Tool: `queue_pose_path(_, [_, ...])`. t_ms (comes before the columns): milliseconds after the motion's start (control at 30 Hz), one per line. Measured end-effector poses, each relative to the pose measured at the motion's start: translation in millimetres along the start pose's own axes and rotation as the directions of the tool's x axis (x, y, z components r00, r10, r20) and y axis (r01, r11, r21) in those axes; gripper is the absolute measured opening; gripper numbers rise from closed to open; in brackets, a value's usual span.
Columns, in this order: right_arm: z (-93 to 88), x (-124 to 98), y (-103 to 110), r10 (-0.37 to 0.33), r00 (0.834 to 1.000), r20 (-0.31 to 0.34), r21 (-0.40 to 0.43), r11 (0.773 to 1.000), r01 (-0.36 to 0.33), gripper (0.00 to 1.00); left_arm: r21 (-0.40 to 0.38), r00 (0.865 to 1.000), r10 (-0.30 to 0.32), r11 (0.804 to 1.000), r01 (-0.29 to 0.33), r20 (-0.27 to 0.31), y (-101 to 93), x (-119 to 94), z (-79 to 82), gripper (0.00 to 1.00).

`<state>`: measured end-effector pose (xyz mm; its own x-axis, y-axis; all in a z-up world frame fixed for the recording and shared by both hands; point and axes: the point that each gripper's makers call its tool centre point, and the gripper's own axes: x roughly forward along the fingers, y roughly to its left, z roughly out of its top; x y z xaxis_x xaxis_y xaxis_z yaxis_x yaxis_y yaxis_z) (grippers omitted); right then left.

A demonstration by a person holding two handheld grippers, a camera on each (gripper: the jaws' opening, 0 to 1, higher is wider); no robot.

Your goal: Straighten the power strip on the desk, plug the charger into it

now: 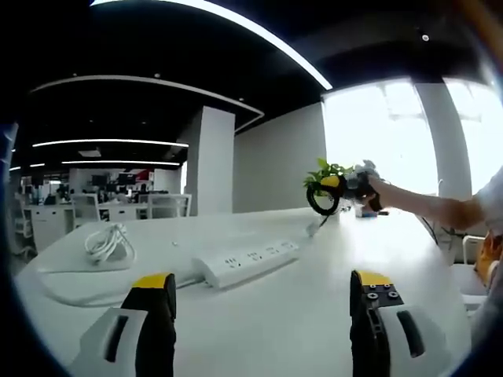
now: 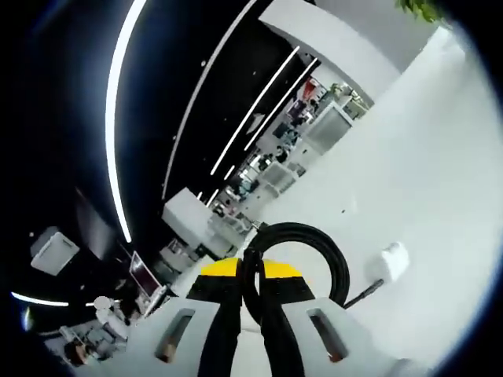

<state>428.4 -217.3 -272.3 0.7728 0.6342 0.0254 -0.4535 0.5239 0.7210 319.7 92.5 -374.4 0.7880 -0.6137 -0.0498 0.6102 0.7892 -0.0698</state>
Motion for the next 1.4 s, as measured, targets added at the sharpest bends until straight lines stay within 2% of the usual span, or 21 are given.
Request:
queue_pose_path(133, [10.1,1,10,0.004,0.998,0.067,0.008,1.0,-0.004,0.06,0.006,1.0,-0.001,1.0,0.001,-0.001,-0.9,0,1.5,0.93])
queue_pose_path(200, [28.5,12,-6,0.007,0.996,0.089,-0.001,1.0,-0.007,0.06,0.01,1.0,0.001,1.0,-0.001,-0.005,-0.3,0,1.2,0.93])
queue_pose_path(267, [29.2,12,2,0.01,0.992,0.127,-0.01,1.0,-0.009,0.06,0.007,1.0,0.0,1.0,0.0,-0.005,0.0,0,1.1,0.93])
queue_pose_path(467, [38.5,14,17,0.041,0.987,0.157,0.008,0.999,-0.043,0.06,0.004,1.0,-0.001,1.0,0.001,-0.001,0.4,-1,2.6,0.93])
queue_pose_path(600, [31.4,17,31,0.069,0.984,0.166,0.016,0.997,-0.073,0.05,0.006,1.0,-0.001,1.0,0.001,0.0,0.4,-1,3.6,0.93])
queue_pose_path(800, [33.2,19,52,0.11,0.975,0.191,0.006,0.993,-0.114,0.05,0.007,1.0,-0.007,1.0,0.007,0.004,-2.1,1,5.4,0.93])
queue_pose_path(1000, [30.9,24,70,0.156,0.97,0.187,0.01,0.987,-0.16,0.05,0.016,1.0,-0.018,1.0,0.018,0.003,-6.5,6,9.2,0.93])
queue_pose_path(1100, [24.3,25,79,0.171,0.968,0.184,0.01,0.984,-0.176,0.06,0.023,1.0,-0.021,1.0,0.021,0.0,-7.9,9,11.4,0.93])
queue_pose_path(1333, [12.6,32,94,0.221,0.962,0.159,-0.001,0.975,-0.224,0.06,0.043,0.998,-0.058,0.997,0.059,-0.009,-16.9,32,17.8,0.95])
queue_pose_path(1400, [11.1,33,97,0.232,0.961,0.152,-0.005,0.972,-0.234,0.06,0.048,0.997,-0.072,0.996,0.072,0.006,-20.6,41,21.9,0.99])
